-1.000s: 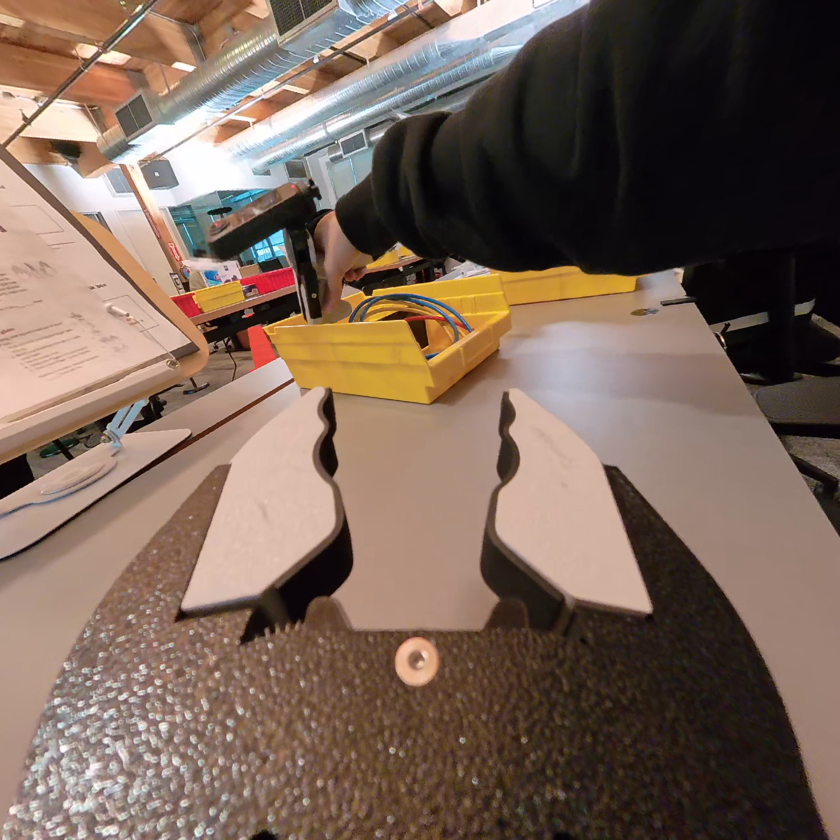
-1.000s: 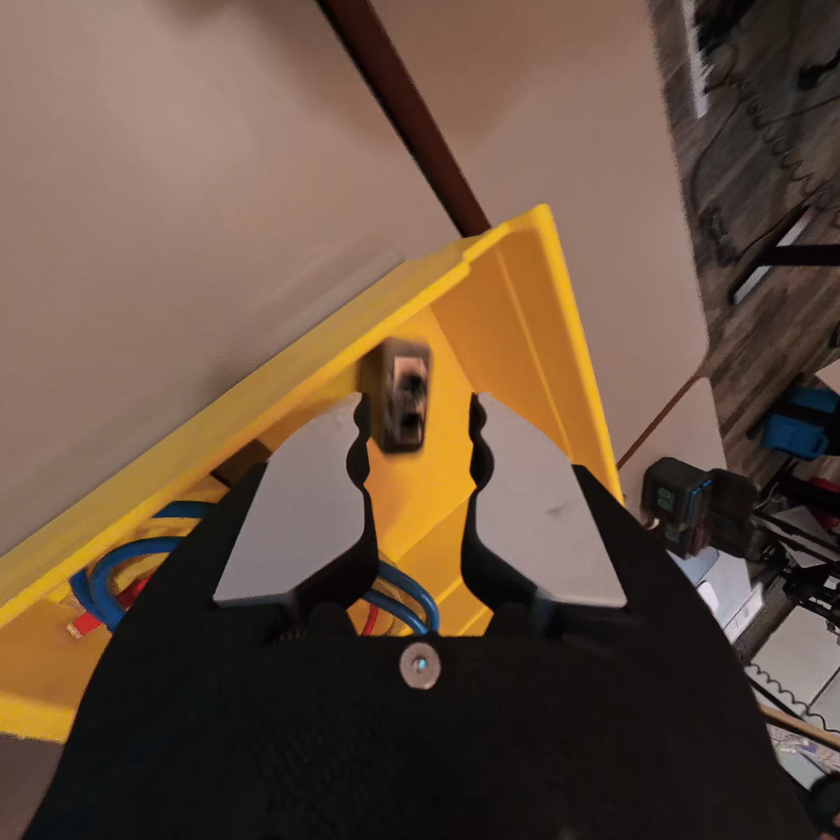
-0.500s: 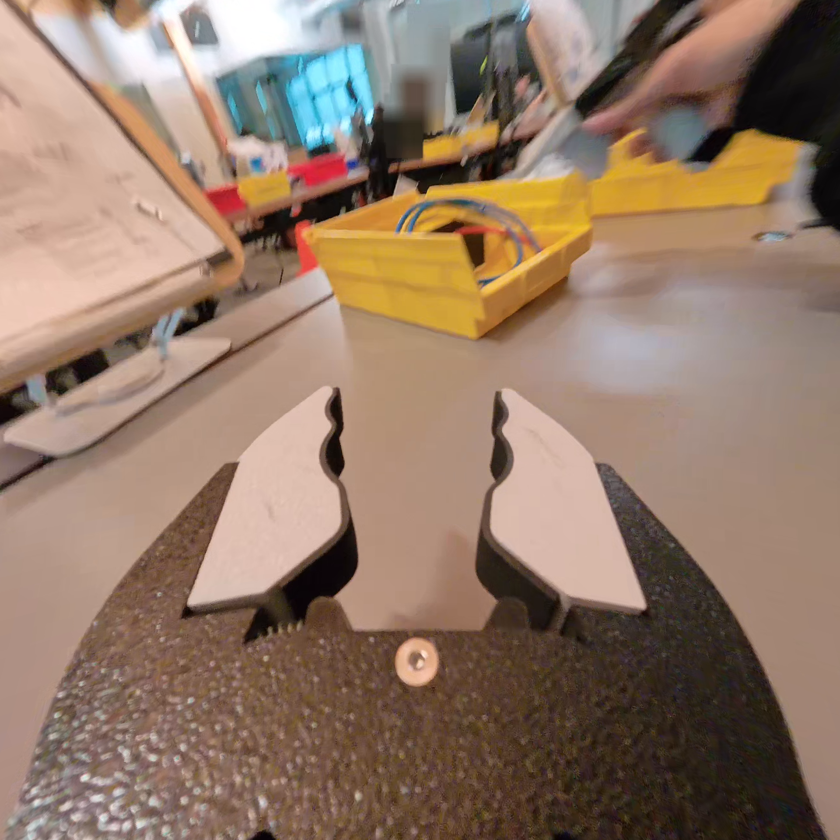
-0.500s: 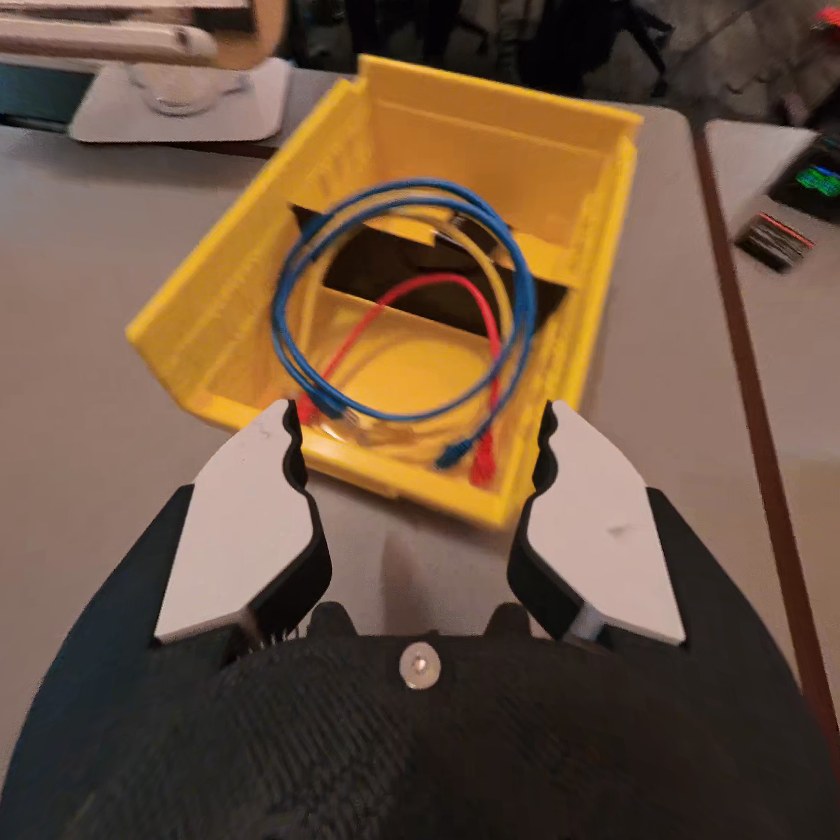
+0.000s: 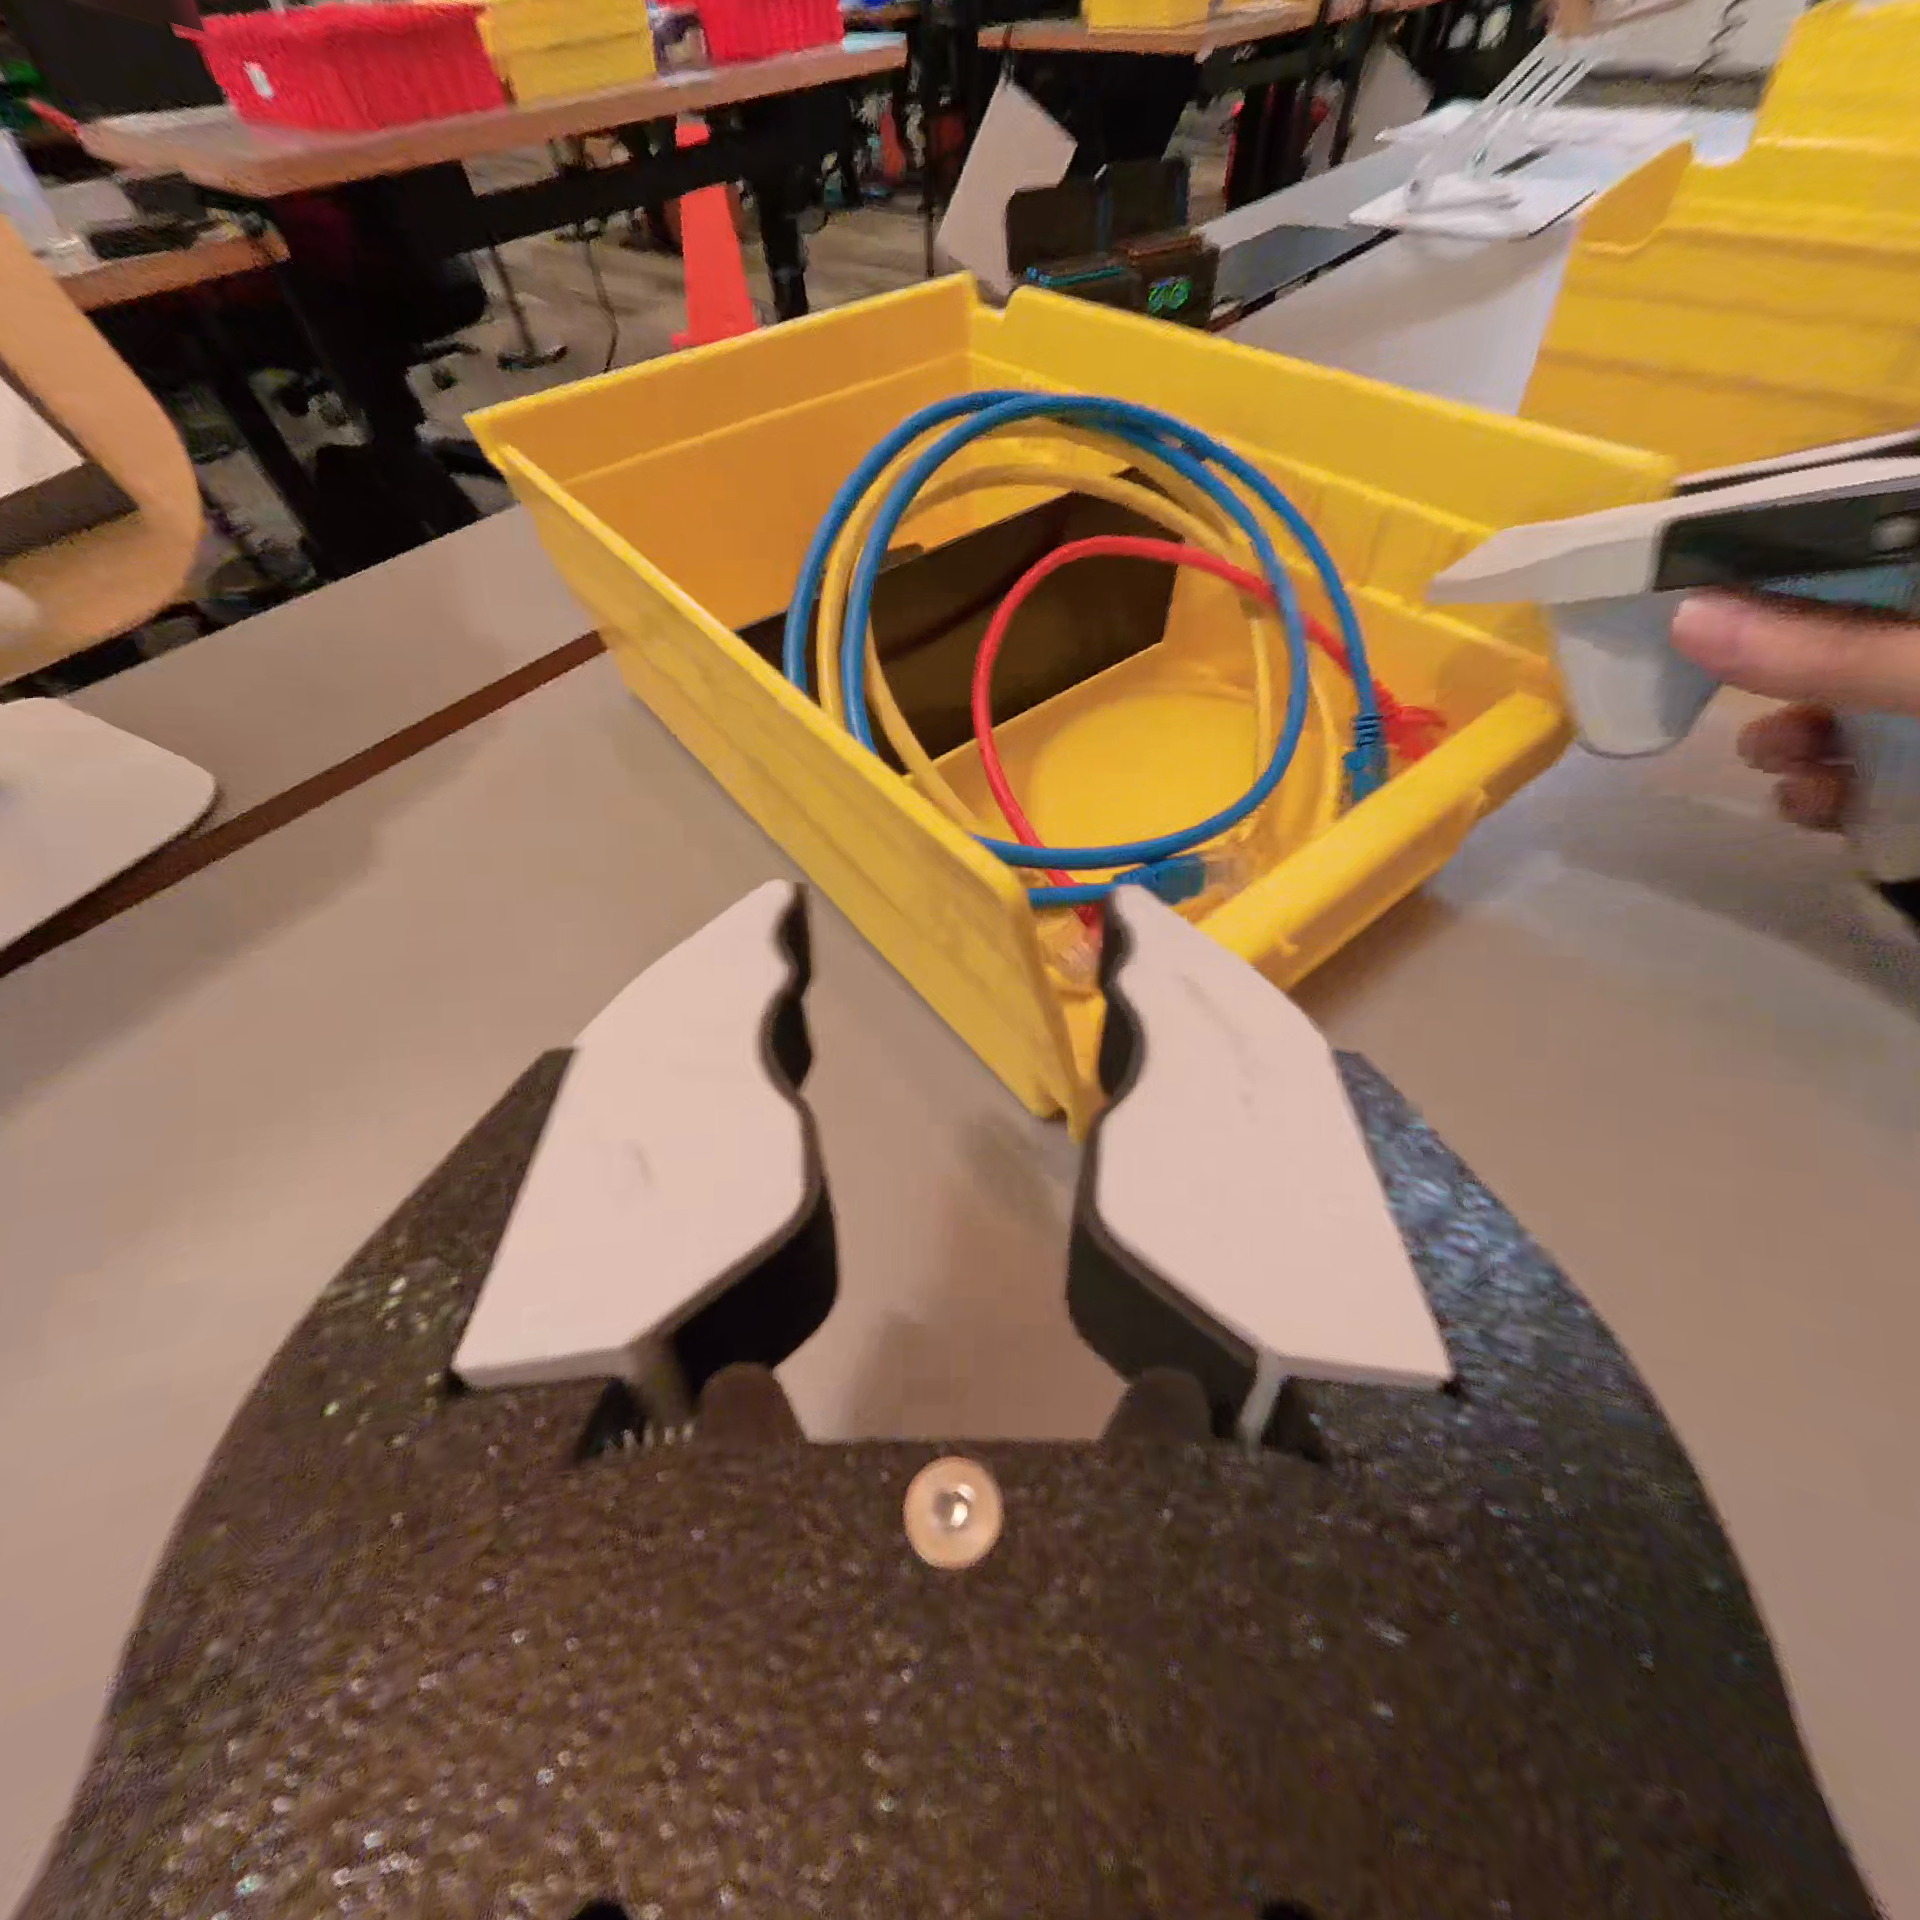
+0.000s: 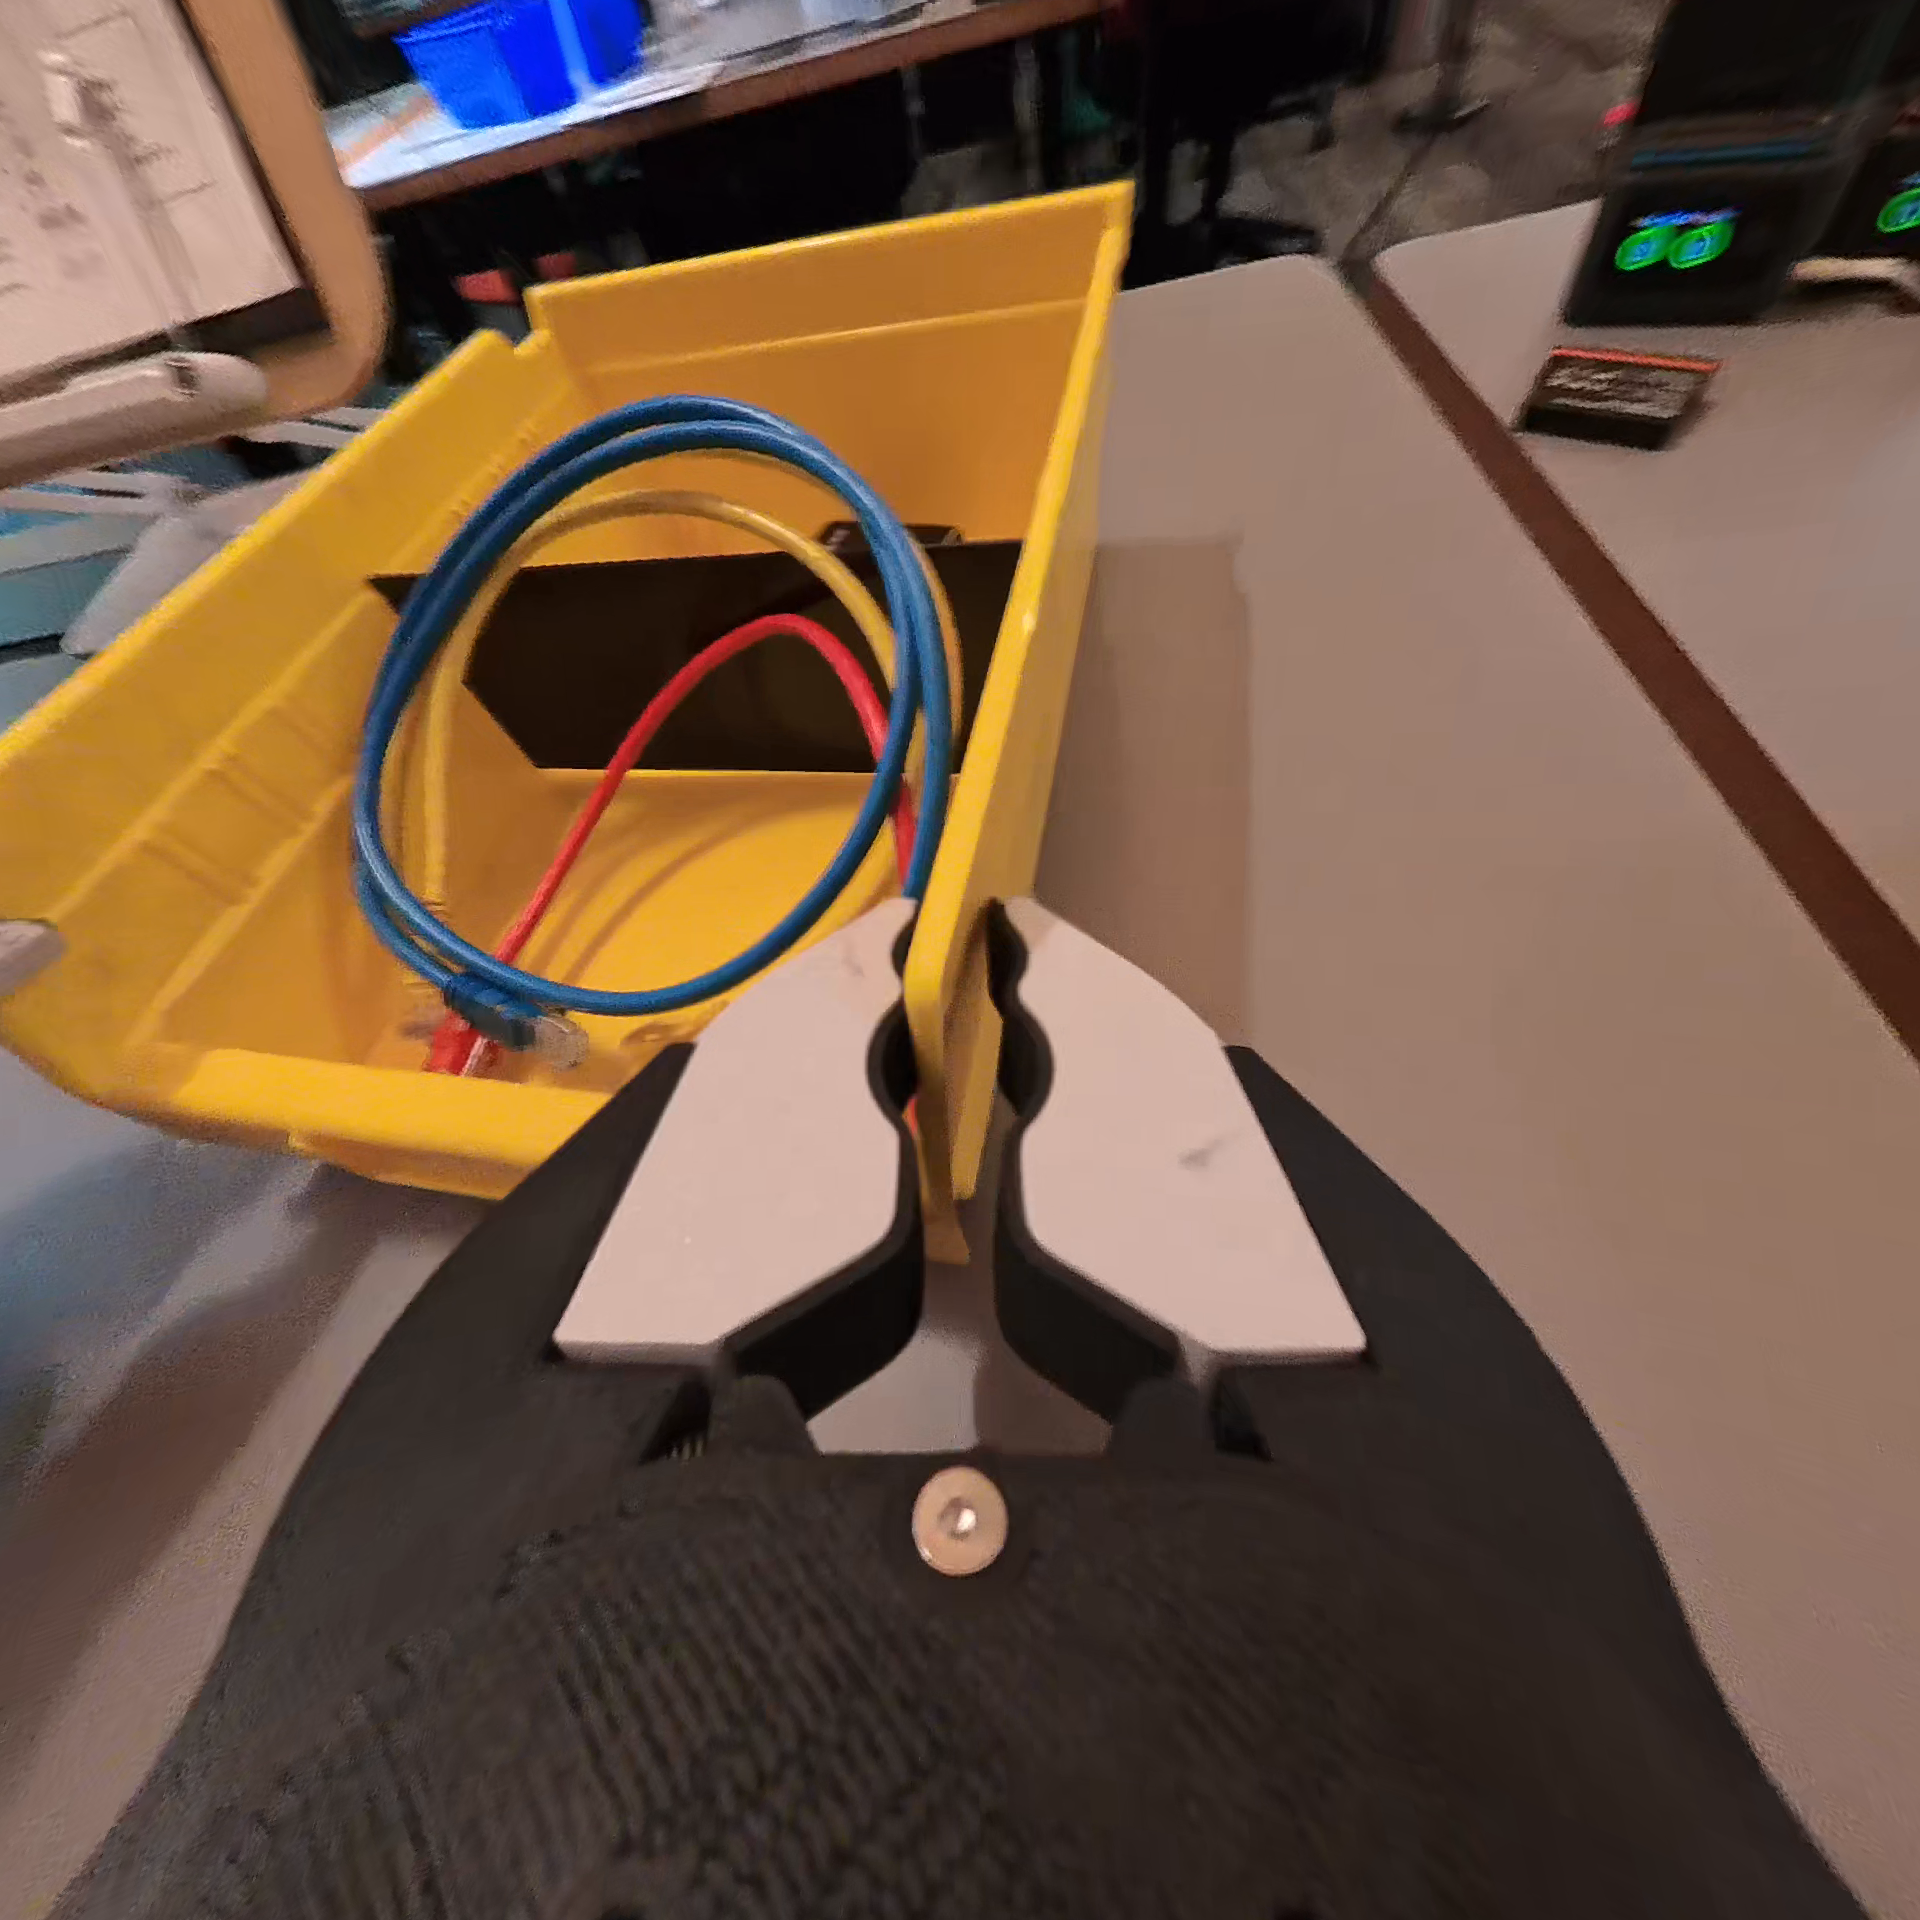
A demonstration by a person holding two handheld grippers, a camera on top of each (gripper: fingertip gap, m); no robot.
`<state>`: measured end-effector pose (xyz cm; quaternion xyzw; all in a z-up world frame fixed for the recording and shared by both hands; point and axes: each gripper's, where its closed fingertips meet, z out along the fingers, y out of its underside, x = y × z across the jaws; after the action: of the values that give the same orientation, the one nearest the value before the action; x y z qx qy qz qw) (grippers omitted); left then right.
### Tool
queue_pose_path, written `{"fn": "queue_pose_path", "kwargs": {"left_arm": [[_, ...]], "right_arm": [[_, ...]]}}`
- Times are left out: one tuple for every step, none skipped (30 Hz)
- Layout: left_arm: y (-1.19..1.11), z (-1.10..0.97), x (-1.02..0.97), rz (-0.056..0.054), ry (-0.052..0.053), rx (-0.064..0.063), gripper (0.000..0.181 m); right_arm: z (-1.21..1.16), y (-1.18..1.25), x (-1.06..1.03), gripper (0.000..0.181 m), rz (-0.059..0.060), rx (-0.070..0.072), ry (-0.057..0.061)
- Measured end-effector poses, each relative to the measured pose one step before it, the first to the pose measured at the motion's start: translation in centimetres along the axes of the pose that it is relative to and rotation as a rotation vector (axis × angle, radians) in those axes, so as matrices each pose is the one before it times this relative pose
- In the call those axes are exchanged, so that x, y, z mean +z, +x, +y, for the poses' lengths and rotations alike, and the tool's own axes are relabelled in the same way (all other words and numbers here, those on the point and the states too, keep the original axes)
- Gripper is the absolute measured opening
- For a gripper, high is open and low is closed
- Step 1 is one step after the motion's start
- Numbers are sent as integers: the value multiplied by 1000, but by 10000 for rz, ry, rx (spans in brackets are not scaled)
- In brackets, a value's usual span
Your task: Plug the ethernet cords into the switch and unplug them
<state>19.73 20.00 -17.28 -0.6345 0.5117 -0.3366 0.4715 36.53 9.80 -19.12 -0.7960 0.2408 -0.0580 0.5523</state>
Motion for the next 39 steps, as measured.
{"fn": "queue_pose_path", "kwargs": {"left_arm": [[-331,144,721,-322,-87,225,37],[307,-73,402,153,117,321,25],[-168,17,166,-216,73,141,19],[-295,44,-75,-289,44,129,17],[-175,106,-265,-177,-33,201,15],[-196,195,-484,-175,-68,259,15],[-289,279,-665,-231,-61,257,14],[-417,400,-859,-253,-39,141,14],[-551,510,-1093,-194,38,-52,13],[-682,611,-1347,-134,102,-188,12],[-800,670,-1588,-146,164,-222,12],[-909,692,-1751,-172,182,-110,11],[-1116,721,-1815,-205,110,69,11],[-1299,770,-1841,-214,16,73,10],[-1445,805,-1814,-216,-47,-65,10],[-1562,820,-1717,-248,-67,-118,9],[-1697,824,-1635,-305,-74,-107,9],[-1783,795,-1518,-352,-70,-123,8],[-1762,752,-1363,-348,-71,-148,8],[-1730,693,-1202,-342,-83,-174,7],[-1723,634,-1044,-363,-76,-159,7],[-1678,579,-882,-355,-61,-147,7],[-1633,511,-725,-325,-55,-128,7],[-1553,460,-628,-295,-69,-156,6],[-1462,409,-502,-254,-63,-178,6],[-1308,337,-376,-151,-39,-135,6],[-1176,275,-278,-89,-25,-126,6],[-1048,215,-211,-81,-13,-123,6],[-790,161,-154,45,-3,-98,6],[-437,101,-127,257,-13,-101,7],[-54,20,-176,464,-41,-124,8],[97,-113,-336,495,-51,-163,11],[-31,-466,-609,341,79,-110,17],[-261,-783,-863,188,248,34,23],[-598,-942,-1001,60,334,155,26],[-1185,-905,-1001,-188,291,152,27],[-1894,-695,-851,-460,141,106,28],[-2389,-395,-580,-566,-61,71,29],[-2673,-131,-315,-597,-189,37,33]], "right_arm": [[48,-153,-92,8,21,-178,48],[74,-174,-54,8,71,-184,-51],[112,-209,-84,9,135,-274,-106],[153,-259,-189,8,176,-372,-184],[205,-420,-226,7,173,-438,-243],[198,-608,-276,7,195,-377,-221],[165,-898,-355,6,123,-216,-130],[192,-1178,-465,6,32,46,-11],[257,-1491,-589,6,-56,120,94],[279,-1754,-710,7,-127,118,119],[310,-1956,-754,7,-140,-38,87],[301,-2123,-701,8,-201,-237,40],[219,-2331,-588,10,-296,-408,30],[93,-2457,-457,12,-339,-436,50],[-64,-2501,-294,14,-358,-265,108],[-208,-2510,-74,15,-386,-118,122],[-314,-2431,192,17,-388,-138,111],[-385,-2202,462,18,-327,-187,79],[-448,-2008,646,18,-309,-195,24],[-467,-1870,736,18,-326,-181,-62],[-507,-1713,798,18,-287,-181,-55],[-556,-1542,888,18,-215,-191,12],[-542,-1418,855,18,-204,-103,5],[-497,-1353,776,18,-238,-85,-85],[-458,-1165,736,19,-184,-124,-68],[-423,-1002,665,19,-173,-118,-40],[-362,-963,505,20,-229,-91,-47],[-268,-758,369,21,-187,-71,-71],[-161,-486,241,22,-129,-133,-86],[-91,-316,6,26,-156,-99,-141],[-158,-24,-345,36,-67,57,-202],[-386,187,-679,52,21,142,-205],[-840,128,-906,66,1,168,-46],[-1564,-158,-953,71,-86,212,271],[-2137,-657,-772,70,-230,203,512],[-2311,-1324,-376,69,-422,224,558],[-2217,-2050,235,70,-681,203,524],[-1681,-2432,1013,70,-791,119,306],[-794,-2417,1653,71,-765,50,-222]]}}
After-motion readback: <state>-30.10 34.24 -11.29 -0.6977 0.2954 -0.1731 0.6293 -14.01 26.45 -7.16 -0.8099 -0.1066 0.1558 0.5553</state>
